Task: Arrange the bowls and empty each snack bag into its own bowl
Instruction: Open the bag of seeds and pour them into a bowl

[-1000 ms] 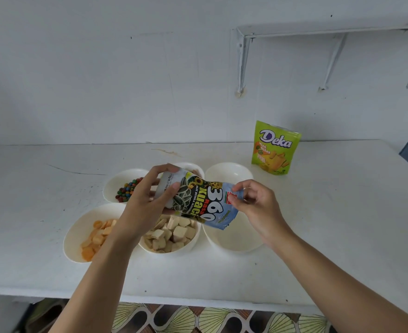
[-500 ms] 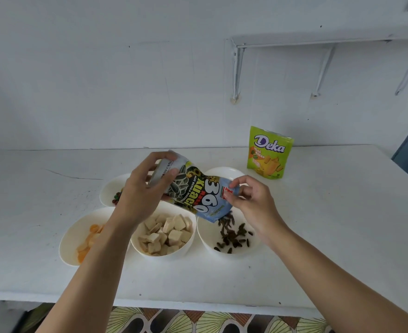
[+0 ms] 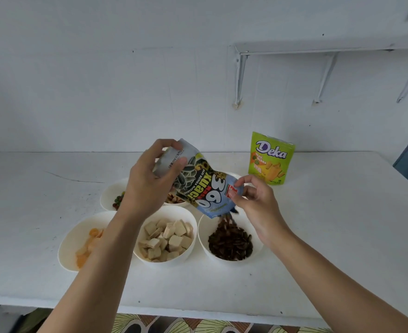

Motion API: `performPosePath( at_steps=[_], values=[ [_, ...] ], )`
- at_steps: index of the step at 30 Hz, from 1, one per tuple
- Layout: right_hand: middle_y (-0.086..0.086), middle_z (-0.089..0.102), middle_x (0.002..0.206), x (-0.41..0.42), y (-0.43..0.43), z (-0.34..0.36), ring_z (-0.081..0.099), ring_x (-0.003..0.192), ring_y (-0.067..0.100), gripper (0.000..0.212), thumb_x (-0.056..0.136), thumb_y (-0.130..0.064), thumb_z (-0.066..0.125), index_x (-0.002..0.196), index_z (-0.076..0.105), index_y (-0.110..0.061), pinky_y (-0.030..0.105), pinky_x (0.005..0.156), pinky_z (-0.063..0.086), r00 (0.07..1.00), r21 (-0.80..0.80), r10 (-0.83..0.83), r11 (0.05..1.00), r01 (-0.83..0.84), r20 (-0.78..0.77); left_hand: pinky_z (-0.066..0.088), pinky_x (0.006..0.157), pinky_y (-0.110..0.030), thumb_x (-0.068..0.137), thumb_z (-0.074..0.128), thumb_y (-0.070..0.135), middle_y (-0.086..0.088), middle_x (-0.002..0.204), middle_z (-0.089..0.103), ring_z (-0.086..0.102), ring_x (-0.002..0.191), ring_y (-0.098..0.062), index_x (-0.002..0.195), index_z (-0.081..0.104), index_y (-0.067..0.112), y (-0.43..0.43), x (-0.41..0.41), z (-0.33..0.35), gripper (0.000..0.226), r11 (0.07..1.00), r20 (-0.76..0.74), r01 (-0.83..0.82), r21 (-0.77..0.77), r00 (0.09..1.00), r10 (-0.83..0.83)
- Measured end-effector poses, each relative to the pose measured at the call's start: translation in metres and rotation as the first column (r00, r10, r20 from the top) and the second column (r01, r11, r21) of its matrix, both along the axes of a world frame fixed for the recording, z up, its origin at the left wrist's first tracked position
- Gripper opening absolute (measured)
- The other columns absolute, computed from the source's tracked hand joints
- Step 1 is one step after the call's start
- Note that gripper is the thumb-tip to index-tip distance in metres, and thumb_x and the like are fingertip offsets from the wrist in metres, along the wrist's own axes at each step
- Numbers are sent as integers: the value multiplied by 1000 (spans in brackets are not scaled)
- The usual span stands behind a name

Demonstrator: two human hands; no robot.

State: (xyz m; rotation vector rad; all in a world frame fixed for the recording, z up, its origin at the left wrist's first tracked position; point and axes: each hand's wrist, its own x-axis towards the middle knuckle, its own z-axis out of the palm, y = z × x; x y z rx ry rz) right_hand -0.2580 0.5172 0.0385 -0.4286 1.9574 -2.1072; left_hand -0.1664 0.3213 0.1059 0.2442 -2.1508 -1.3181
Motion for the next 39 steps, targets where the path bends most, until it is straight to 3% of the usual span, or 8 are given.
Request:
performPosePath(
  at_steps=[4, 8, 11, 15, 21, 28, 33, 39],
  values=[
    [5, 79, 84, 2, 6, -17, 74, 95, 18, 15, 91, -6, 72, 93, 58, -12, 21, 68, 54, 999, 122, -18, 992, 13, 38, 57, 49, -23, 97, 66, 25, -5, 114, 63, 70, 81, -8, 113, 61, 30, 7, -2, -19, 18, 1000, 66, 15, 17, 998, -16],
    [6, 78, 83, 2, 6, -18, 74, 95, 17, 16, 90, -8, 73, 94, 58, -12, 21, 68, 53, 998, 172, -27, 985, 17, 55, 55, 50, -22, 97, 66, 27, -4, 113, 63, 70, 86, -15, 114, 61, 33, 8, -4, -21, 18, 1000, 102, 8, 9, 995, -9],
    [6, 78, 82, 1, 4, -7, 74, 90, 16, 16, 90, -8, 73, 90, 59, -15, 27, 74, 53, 999, 132, -26, 991, 23, 20, 61, 57, -32, 98, 63, 32, -1, 114, 63, 70, 91, -18, 115, 60, 39, 6, -7, -8, 18, 997, 63, -9, -75, 998, 13],
    [5, 78, 84, -2, 1, 14, 75, 93, 17, 16, 90, -5, 72, 91, 59, -15, 30, 79, 54, 1000, 12, -23, 1000, 23, -2, 59, 58, -30, 100, 60, 36, -2, 116, 61, 69, 91, -19, 119, 58, 42, 3, -12, 21, 20, 981, -5, -31, -193, 1000, 30],
    [-1, 77, 81, -5, 0, 34, 73, 88, 9, 22, 89, 0, 71, 86, 58, -18, 26, 79, 51, 999, -179, 15, 984, -7, 45, 62, 66, -46, 99, 60, 35, -2, 113, 60, 68, 97, -21, 116, 61, 42, 9, -12, 60, 18, 965, -96, -27, -259, 995, 2],
    [5, 72, 79, -2, 7, 4, 67, 80, 16, 20, 88, -1, 72, 85, 59, -16, 28, 73, 47, 986, 16, -64, 998, 63, 155, 60, 71, -42, 101, 54, 38, 2, 105, 55, 63, 86, -16, 120, 57, 43, 27, -15, 33, 20, 894, 39, -15, -448, 999, 36],
    [8, 69, 87, -1, 12, -21, 64, 84, 19, 16, 86, -10, 76, 86, 61, -15, 40, 87, 50, 967, 230, -78, 973, 21, 243, 61, 74, -43, 99, 55, 38, 2, 107, 52, 62, 94, -21, 121, 53, 45, 34, -18, 2, 23, 897, 195, 64, -438, 980, 26],
    [1, 71, 78, -1, 11, -8, 63, 80, 15, 14, 89, -10, 74, 89, 61, -15, 30, 77, 47, 984, 160, -62, 986, 35, 168, 62, 69, -42, 99, 58, 35, 1, 107, 53, 64, 91, -20, 121, 57, 40, 33, -19, 19, 23, 906, 112, 19, -423, 993, 32]
  ],
)
